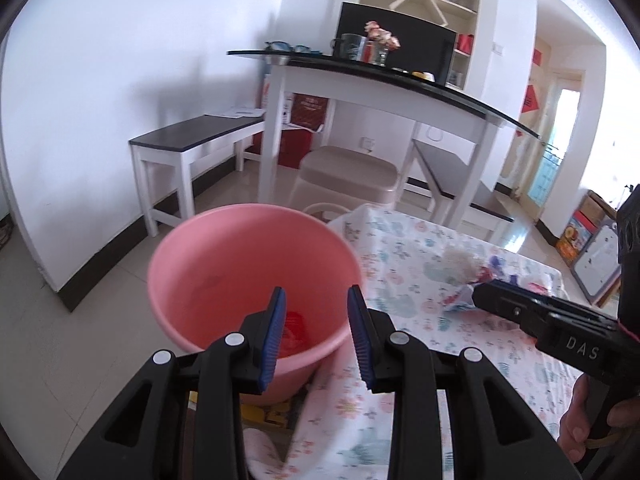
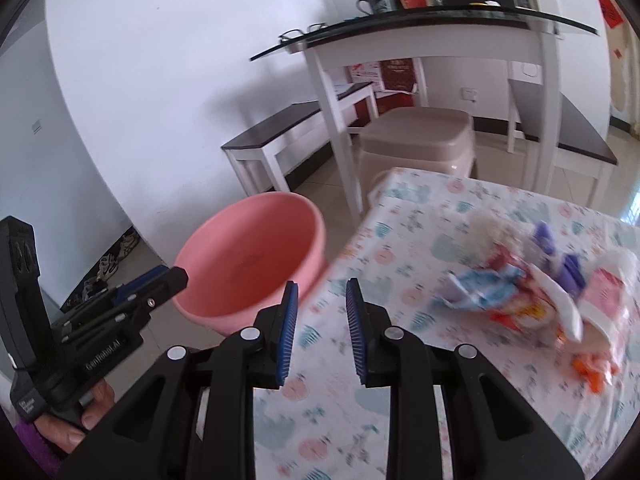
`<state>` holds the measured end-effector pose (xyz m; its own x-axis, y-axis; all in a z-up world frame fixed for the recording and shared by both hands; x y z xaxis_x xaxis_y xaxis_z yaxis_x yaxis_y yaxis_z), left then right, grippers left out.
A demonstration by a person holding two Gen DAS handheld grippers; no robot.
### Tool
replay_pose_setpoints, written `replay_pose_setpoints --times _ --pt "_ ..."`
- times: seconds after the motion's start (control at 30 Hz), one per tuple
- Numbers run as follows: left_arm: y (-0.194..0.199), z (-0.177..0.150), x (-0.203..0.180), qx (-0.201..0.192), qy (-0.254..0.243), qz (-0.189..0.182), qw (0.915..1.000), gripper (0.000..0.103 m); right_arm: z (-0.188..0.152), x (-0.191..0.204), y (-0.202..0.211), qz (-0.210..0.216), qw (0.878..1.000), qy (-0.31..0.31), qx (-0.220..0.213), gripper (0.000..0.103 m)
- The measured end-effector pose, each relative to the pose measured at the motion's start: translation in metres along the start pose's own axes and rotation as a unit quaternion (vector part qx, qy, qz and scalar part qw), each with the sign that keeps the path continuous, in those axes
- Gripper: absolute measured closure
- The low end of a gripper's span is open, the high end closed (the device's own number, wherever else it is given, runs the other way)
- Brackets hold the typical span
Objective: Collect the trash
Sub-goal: 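Move both tools back over the table toward the remaining trash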
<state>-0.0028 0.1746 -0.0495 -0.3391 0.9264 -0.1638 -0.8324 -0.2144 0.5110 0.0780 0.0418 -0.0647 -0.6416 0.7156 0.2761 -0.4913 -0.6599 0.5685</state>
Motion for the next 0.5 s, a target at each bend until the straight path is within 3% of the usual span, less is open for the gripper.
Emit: replay_pose_setpoints --times 0.5 --pt "-0.018 -0.017 -0.083 0.028 -0.047 -0.069 0.9961 0.074 -0.042 -0.109 0.063 -0.089 0.993 -0.074 -0.007 0.078"
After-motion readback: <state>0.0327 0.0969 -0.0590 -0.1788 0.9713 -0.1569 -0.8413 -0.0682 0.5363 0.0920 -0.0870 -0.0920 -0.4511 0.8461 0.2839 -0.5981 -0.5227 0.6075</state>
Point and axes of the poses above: each gripper's, at about its wrist camera, not at the fingertips, and y roughly against the way its jaws point, x to its left, z to its top, the point moved 10 cm from there along -y, roughly the way its jaws point, and after that the axes turned 4 degrees about -x, right-handed, at the moved point
